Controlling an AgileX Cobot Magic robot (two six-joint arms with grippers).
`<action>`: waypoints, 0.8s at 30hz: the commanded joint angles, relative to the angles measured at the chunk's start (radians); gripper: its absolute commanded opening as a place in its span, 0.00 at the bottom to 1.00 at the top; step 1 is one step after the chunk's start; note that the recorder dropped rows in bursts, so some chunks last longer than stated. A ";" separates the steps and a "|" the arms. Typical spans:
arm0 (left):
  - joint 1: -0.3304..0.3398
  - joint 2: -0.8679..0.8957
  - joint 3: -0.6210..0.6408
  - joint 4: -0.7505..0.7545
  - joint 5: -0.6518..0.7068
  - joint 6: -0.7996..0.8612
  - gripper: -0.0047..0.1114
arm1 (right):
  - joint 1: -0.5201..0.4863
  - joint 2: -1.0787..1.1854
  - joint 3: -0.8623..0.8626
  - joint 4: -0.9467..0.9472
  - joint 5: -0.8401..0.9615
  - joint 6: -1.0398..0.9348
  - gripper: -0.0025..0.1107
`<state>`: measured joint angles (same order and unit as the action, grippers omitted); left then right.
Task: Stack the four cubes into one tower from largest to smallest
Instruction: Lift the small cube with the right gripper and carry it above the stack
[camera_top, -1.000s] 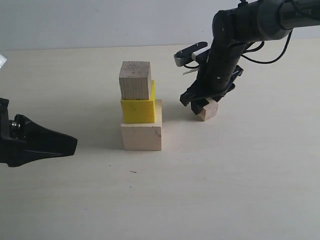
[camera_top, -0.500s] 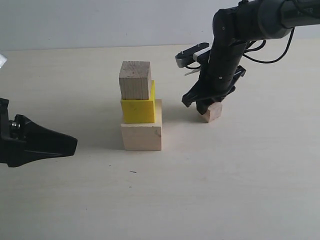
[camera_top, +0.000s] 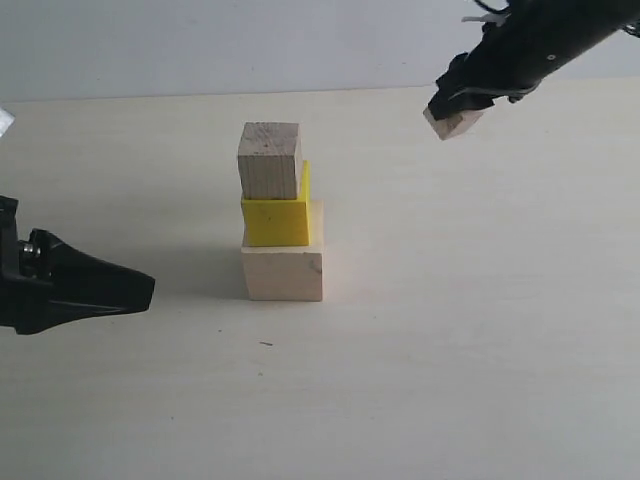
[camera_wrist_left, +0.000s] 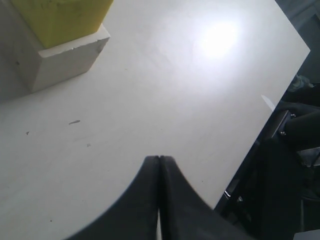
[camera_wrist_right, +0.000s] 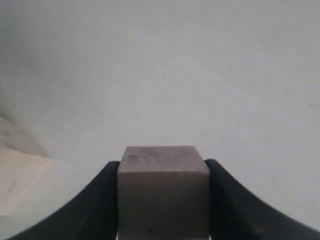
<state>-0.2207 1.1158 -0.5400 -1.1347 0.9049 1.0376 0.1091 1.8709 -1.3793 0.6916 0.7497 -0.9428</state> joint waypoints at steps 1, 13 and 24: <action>0.002 -0.006 -0.006 -0.005 -0.024 0.001 0.04 | -0.061 -0.104 0.192 0.575 0.071 -0.702 0.02; 0.002 -0.006 -0.006 -0.005 -0.071 0.001 0.04 | -0.075 -0.116 0.325 0.958 0.408 -1.176 0.02; 0.002 -0.006 -0.006 -0.005 -0.073 0.001 0.04 | -0.019 -0.120 0.325 1.051 0.471 -1.176 0.02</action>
<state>-0.2207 1.1158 -0.5400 -1.1347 0.8361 1.0376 0.0589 1.7619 -1.0562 1.7050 1.2019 -2.0941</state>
